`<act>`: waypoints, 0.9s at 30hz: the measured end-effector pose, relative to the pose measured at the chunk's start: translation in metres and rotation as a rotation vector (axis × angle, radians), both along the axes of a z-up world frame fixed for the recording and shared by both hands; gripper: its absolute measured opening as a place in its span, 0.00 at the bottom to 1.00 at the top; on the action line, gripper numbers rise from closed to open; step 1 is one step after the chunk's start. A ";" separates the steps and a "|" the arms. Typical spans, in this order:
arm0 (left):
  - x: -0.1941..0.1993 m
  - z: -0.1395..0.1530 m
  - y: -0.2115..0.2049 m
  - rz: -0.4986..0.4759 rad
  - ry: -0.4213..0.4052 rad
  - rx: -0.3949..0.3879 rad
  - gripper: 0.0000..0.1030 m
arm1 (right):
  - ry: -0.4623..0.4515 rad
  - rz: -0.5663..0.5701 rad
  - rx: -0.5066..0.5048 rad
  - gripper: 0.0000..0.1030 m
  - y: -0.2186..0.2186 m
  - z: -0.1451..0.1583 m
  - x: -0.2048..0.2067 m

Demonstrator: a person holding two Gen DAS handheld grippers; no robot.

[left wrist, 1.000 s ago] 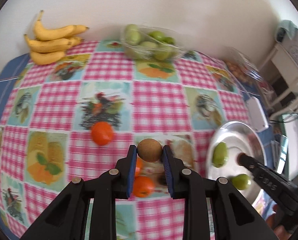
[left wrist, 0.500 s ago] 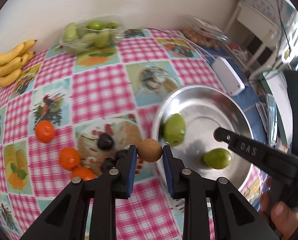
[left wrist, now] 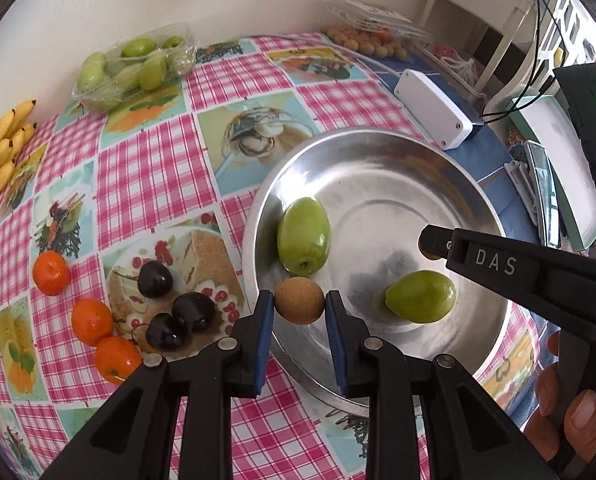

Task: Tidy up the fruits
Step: 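Carry both kiwis into the steel bowl and open both tools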

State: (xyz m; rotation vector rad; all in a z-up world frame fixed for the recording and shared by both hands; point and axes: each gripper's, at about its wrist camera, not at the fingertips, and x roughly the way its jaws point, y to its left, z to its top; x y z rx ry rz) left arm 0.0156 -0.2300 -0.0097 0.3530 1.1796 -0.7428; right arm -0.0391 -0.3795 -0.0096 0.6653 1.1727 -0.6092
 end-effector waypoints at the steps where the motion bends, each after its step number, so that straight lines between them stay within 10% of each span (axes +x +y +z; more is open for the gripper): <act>1: 0.000 -0.001 0.000 0.002 0.007 -0.002 0.26 | 0.003 0.001 0.002 0.26 0.001 -0.001 0.000; 20: 0.000 -0.006 -0.001 0.009 0.032 -0.003 0.27 | -0.004 0.009 0.024 0.28 0.001 -0.002 0.003; 27: 0.006 -0.004 0.004 0.039 0.043 -0.009 0.28 | -0.023 0.014 0.013 0.53 0.002 0.004 0.002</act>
